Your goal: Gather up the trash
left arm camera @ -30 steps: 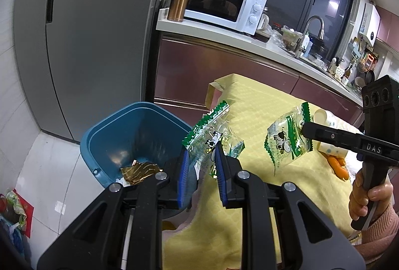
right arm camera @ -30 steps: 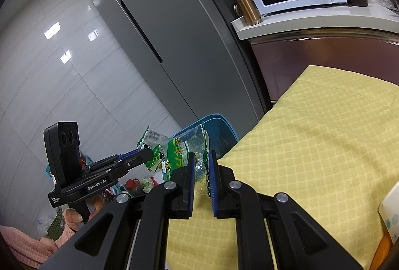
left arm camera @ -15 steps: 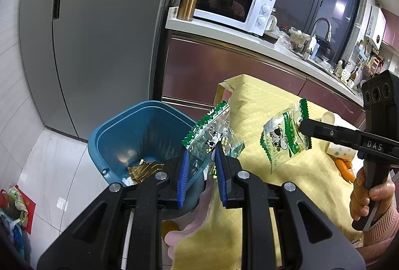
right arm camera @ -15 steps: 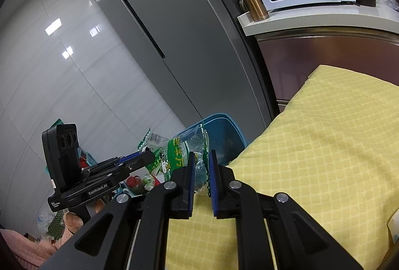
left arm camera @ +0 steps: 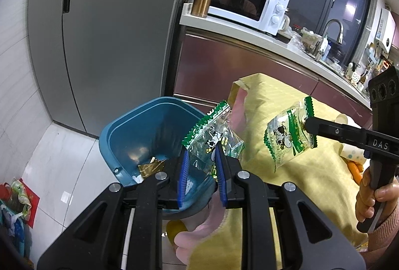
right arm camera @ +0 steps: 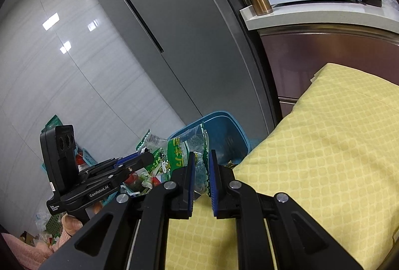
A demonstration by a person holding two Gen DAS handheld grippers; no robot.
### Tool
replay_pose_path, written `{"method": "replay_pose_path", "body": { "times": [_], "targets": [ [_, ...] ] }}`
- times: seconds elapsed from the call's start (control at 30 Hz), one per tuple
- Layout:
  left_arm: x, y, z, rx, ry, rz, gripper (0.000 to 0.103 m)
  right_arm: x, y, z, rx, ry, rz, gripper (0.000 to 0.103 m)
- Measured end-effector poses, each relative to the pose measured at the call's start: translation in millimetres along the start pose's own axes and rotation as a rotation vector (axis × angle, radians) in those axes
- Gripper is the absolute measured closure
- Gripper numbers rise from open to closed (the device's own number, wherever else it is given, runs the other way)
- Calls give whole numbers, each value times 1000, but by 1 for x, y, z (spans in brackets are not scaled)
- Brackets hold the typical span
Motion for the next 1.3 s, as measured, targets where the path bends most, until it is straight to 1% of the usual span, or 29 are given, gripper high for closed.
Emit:
{"method": "replay_pose_path", "body": {
  "times": [0.3,0.67,1.3],
  "targets": [
    [7,-1,-16,-17,32,-7,83,15,3,-7,-19,-10,-19,93],
    [19,-4,-27,-33,61,-22,83,37,2,-11,-30,-24,-48,93],
    [53,-9,-52,-68,108,-70,82,81,0,-10,-39,-99,-136,93]
  ]
}}
Point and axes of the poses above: each gripper's, at about its wrist camera, not at the fingertips, and x roughly the way its jaws point, z to its right, y to its top, the point moved 7 cm from there along x, roughly the way its jaws point, and after that the axes turned 10 degrees about -y, right-handed, at the moved point
